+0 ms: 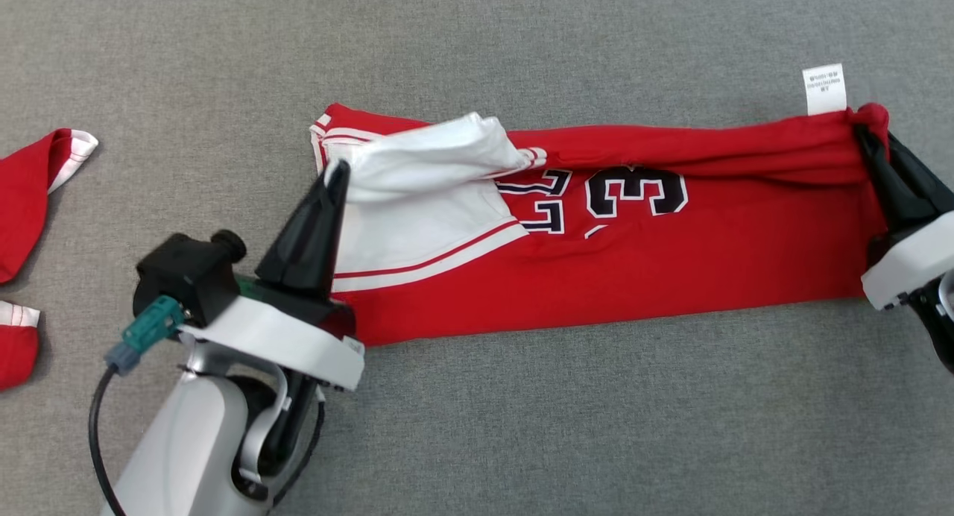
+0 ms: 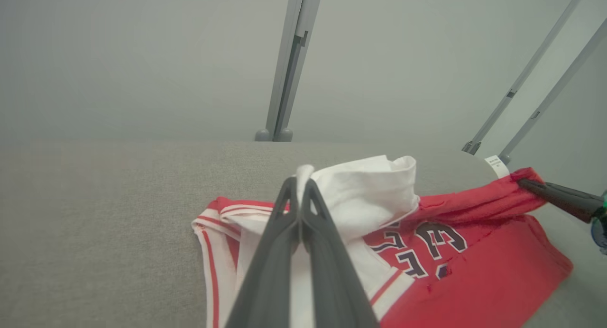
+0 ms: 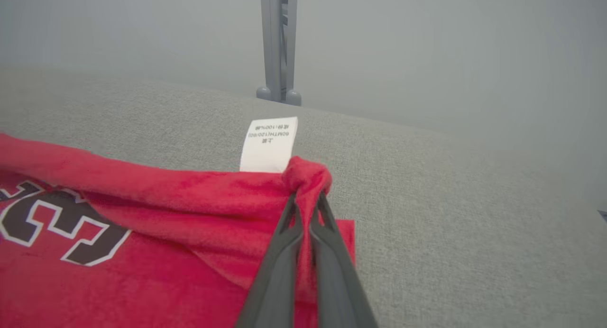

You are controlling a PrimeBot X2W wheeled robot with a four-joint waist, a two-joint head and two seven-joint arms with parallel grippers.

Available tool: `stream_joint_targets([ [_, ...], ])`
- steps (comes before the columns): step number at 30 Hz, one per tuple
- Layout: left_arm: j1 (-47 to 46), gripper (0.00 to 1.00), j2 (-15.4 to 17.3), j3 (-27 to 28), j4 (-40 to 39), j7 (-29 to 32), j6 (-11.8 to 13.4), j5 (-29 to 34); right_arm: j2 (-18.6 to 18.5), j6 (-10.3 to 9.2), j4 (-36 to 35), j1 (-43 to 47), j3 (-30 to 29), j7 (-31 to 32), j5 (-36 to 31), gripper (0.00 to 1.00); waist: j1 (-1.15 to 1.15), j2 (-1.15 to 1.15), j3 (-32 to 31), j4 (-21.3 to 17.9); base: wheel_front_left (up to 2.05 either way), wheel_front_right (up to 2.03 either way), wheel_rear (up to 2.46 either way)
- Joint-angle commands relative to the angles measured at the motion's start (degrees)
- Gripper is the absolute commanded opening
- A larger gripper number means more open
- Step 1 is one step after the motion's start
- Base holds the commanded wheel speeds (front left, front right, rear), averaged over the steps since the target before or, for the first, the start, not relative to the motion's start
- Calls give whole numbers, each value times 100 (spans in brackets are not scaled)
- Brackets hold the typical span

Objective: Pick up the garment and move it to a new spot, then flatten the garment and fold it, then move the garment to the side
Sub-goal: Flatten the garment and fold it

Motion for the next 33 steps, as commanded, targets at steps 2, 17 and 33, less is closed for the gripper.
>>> stream_joint_targets([
  [2, 210, 0, 36, -40, -173, 69, 58, -53, -13, 0, -100, 277, -168, -28, -102, 0, 0, 0, -31, 15, 0, 0, 0],
  [17, 732, 13, -128, -293, 125, 429, 343, -179, 423, 0, -20, 896, -545, -29, -602, 100, 0, 0, -117, -79, 0, 0, 0],
  [33, 558, 100, -341, 141, 621, -874, 771, 97, 1393, 0, -1111, 1262, -1620, -28, -1755, 100, 0, 0, -792, -132, 0, 0, 0],
])
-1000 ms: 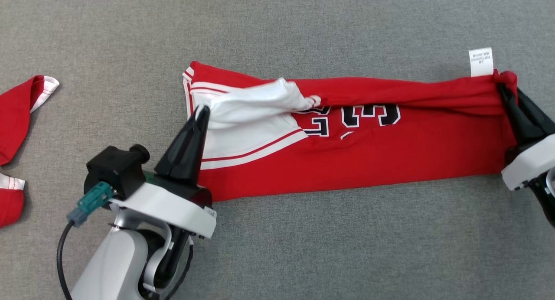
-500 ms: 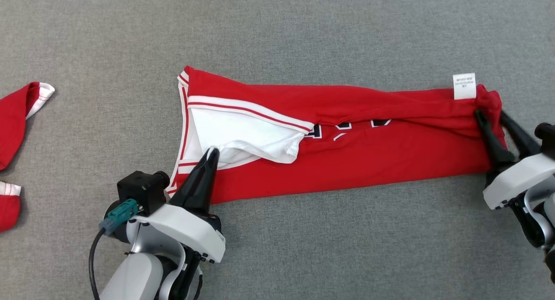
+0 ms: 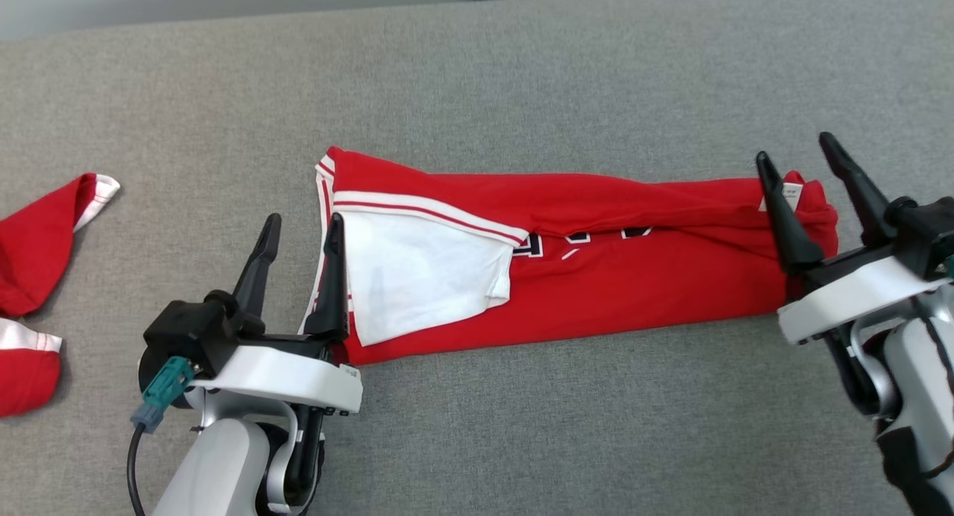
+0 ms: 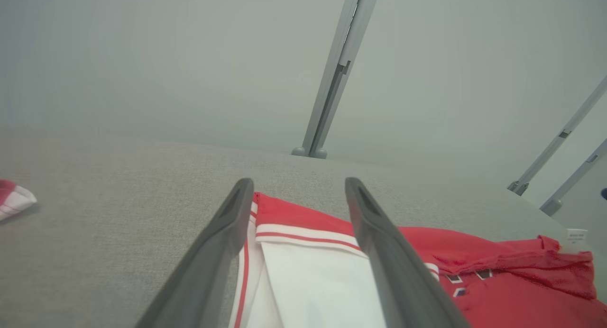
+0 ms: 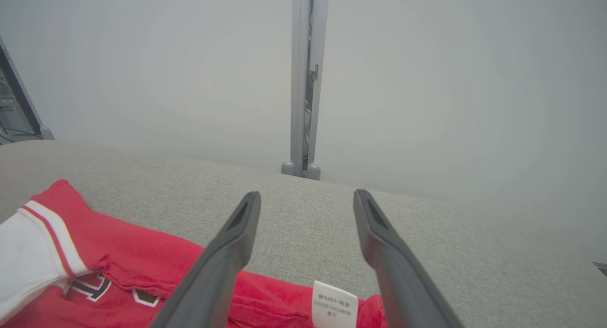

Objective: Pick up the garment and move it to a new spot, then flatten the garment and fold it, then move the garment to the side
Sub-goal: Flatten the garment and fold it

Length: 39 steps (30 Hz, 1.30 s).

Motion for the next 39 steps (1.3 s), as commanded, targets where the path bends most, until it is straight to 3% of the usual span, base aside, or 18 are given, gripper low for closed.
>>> stream_joint_targets([
  [1, -70, 100, 42, 27, 39, -46, 25, 48, 26, 0, -35, 104, -34, -27, -56, 100, 0, 0, -121, -9, 0, 0, 0],
  [5, 29, 100, -1, 96, 196, -301, 89, 213, 431, 0, -390, 391, -176, -27, -349, 100, 0, 0, -367, -30, 0, 0, 0],
  [10, 304, 100, -12, 134, 217, -429, -40, 492, 856, 0, -694, 860, -294, -27, -627, 100, 0, 0, -681, -60, 0, 0, 0],
  [16, 851, 100, -167, 531, -244, -436, -136, 1086, 1174, 0, -924, 1580, -578, -27, -709, 100, 0, 0, -1032, -59, 0, 0, 0],
  [25, 1672, 100, -443, 926, -337, -437, -393, 1617, 1289, 0, -1013, 2534, -696, -27, -664, 100, 0, 0, -1613, -71, 0, 0, 0],
  [39, 2102, 100, -543, 1101, -235, -438, -555, 1902, 1293, 0, -1111, 2836, -655, -27, -703, 100, 0, 0, -1785, -90, 0, 0, 0],
])
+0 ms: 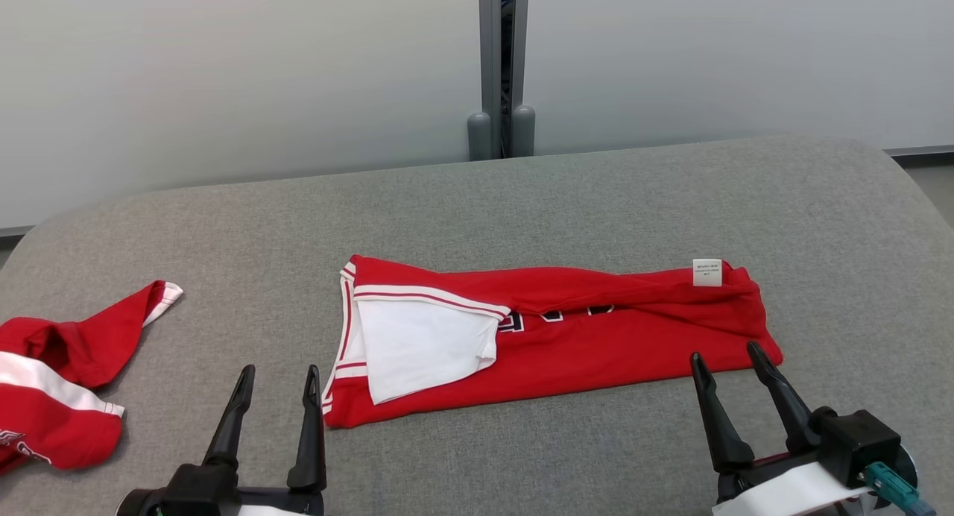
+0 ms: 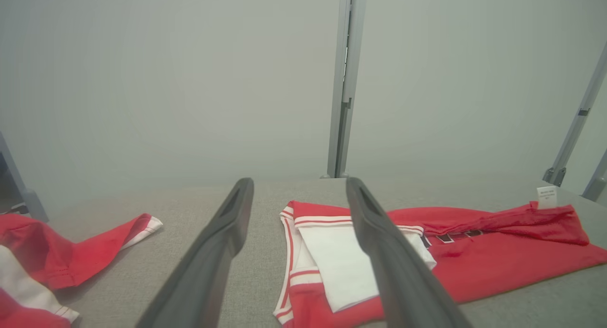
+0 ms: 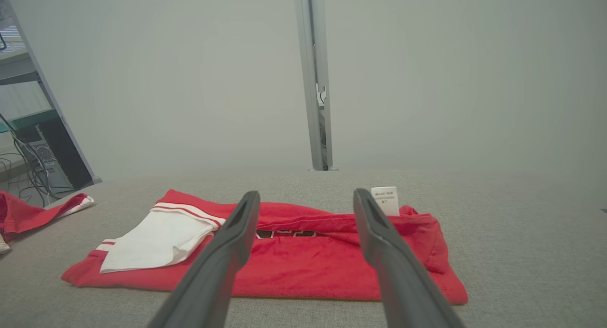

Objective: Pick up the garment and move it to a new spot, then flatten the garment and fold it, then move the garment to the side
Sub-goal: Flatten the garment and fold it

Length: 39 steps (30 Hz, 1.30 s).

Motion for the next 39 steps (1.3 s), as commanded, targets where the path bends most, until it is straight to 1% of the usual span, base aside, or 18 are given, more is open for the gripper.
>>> stream_joint_targets([
  [1, 41, 100, 14, 26, 67, -25, -43, -7, -24, 0, 0, 61, -5, -27, -40, 100, 0, 0, 1, 11, 0, 0, 0],
  [7, 8, 100, 11, 13, 111, -25, -31, 14, 11, 0, 79, -21, -23, -27, 69, 100, 0, 0, 30, 37, 0, 0, 0],
  [9, -18, 100, 10, -10, 93, -25, -16, 10, 38, 0, 209, -130, -89, -27, 193, 100, 0, 0, 64, 49, 0, 0, 0],
  [16, -186, 100, 11, -139, 101, -26, -38, 28, -56, 0, 1138, -880, -404, -27, 744, 100, 0, 0, 332, 138, 0, 0, 0],
  [23, -527, 100, 12, -190, 179, -27, -144, 118, -381, 0, 2357, -1853, -733, -27, 1020, 100, 0, 0, 867, 323, 0, 0, 0],
  [26, -656, 100, 12, -211, 202, -26, -158, 145, -496, 0, 2917, -2188, -860, -26, 1254, 100, 0, 0, 1071, 395, 0, 0, 0],
  [32, -855, 100, 10, -176, 258, -26, -190, 182, -536, 0, 3862, -2660, -1012, -27, 1656, 100, 0, 0, 1407, 482, 0, 0, 0],
  [35, -937, 100, 12, -144, 274, -26, -194, 192, -502, 1, 4160, -2859, -903, -27, 1778, 100, 0, 0, 1559, 479, 0, 0, 0],
  [39, -1049, 100, 10, -122, 304, -26, -209, 190, -433, 0, 4555, -3025, -578, -2, 1982, 100, 0, 0, 1675, 465, 0, 0, 0],
])
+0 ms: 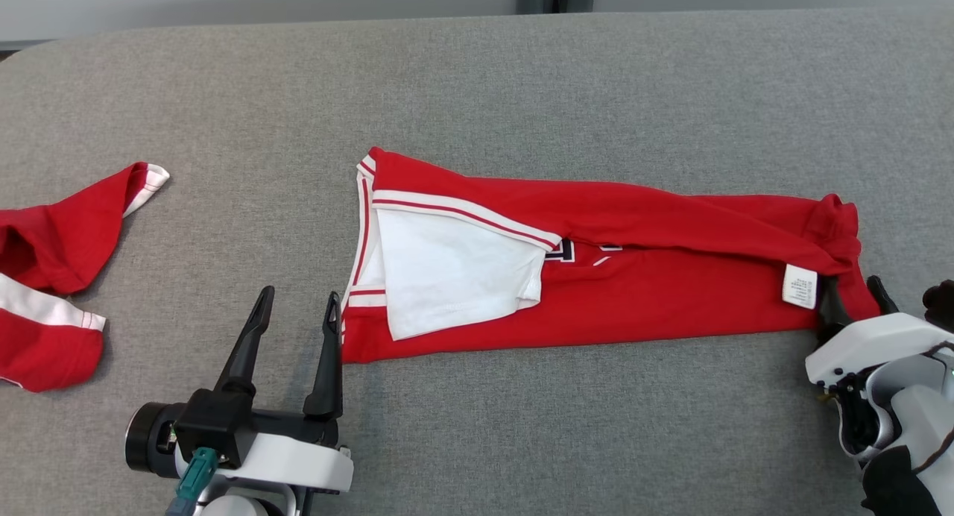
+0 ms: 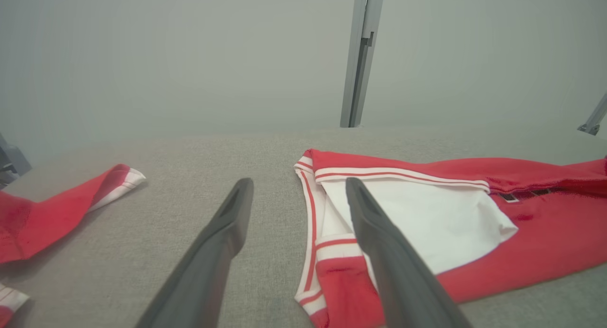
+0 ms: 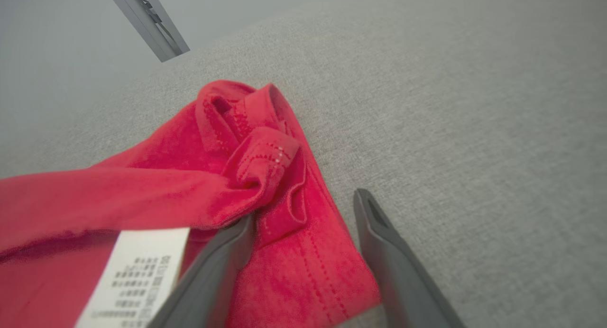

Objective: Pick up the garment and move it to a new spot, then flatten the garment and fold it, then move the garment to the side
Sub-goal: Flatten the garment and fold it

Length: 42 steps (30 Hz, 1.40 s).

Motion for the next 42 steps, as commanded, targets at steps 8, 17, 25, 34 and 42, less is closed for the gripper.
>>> stream_joint_targets([
  [8, -217, 100, 14, 31, 64, -26, -38, 56, -167, -1, 148, -245, 761, 30, 534, 0, 0, 0, 44, -56, 0, 0, 0],
  [17, -169, 100, 17, 36, 99, -26, -39, 48, -691, -1, -393, -256, 277, -20, 413, 0, 0, 0, -111, -98, 0, 0, 0],
  [25, -49, 100, 17, -22, 189, -26, -33, 5, -839, 0, -987, 1, 62, -22, 27, 0, 0, 0, -419, -56, 0, 0, 0],
  [34, 105, 100, 17, -149, 295, -26, 30, -54, -418, 0, -2012, 261, 920, 9, 377, 0, 0, 0, -756, 234, 0, 0, 0],
  [42, 138, 100, 16, -282, 309, -26, 90, -164, -18, 1, -2650, 228, 1638, 278, 873, 0, 0, 0, -865, 748, 0, 0, 0],
])
